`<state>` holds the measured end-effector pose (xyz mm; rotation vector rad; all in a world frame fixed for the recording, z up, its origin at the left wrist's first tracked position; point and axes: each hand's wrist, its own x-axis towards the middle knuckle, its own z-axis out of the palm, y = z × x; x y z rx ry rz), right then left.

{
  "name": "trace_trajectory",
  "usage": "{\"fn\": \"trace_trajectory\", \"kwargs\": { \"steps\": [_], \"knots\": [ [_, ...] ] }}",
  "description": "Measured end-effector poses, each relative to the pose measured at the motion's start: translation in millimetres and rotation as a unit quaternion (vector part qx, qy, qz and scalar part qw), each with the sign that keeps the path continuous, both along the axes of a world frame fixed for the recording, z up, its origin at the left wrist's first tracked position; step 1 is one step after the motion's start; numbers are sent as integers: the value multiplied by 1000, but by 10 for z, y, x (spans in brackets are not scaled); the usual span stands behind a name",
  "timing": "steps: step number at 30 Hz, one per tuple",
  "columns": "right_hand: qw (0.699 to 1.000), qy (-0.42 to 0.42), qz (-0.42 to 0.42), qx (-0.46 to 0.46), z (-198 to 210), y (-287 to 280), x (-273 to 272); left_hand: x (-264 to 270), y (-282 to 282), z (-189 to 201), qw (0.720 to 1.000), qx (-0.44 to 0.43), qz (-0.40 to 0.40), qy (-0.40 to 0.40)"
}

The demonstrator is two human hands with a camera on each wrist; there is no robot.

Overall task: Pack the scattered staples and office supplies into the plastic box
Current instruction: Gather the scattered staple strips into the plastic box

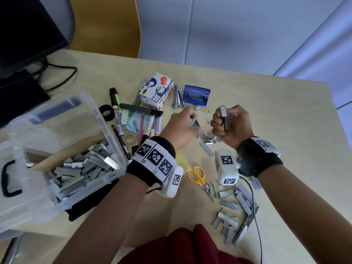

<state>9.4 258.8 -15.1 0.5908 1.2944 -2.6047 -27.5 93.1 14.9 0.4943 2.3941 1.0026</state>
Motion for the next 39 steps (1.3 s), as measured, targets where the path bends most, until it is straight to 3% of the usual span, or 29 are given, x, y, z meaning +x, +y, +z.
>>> {"fn": "trace_trajectory", "kwargs": {
  "steps": [6, 10, 15, 21, 26, 30, 34, 36, 39],
  "knots": [
    [998, 1, 36, 42, 236, -375, -68, 81, -585, 747, 992, 69, 38, 102],
    [994, -12, 81, 76, 317, -717, -83, 20, -1171, 989, 993, 89, 47, 62],
    [991, -18, 106, 77, 395, -1097, -80, -73, -1781, 923, 999, -45, 8, 13],
    [986, -23, 116, 117, 440, -1478, -4, 40, -1996, 621, 981, -155, -101, -49],
    [980, -42, 102, 168, 463, -1690, 99, 52, -2078, 572, 972, -155, -167, -63],
    [948, -48, 124, 289, 580, -1928, 119, -37, -2195, 636, 975, -141, -169, -33],
    [930, 25, 162, 330, 785, -2197, 61, -212, -2387, 780, 986, -100, -131, 24],
    [890, 60, 219, 396, 877, -2354, 5, -344, -2463, 871, 993, -69, -81, 50],
    [778, 116, 326, 524, 982, -2629, -103, -612, -2594, 914, 991, -80, 6, 105]
  ]
}}
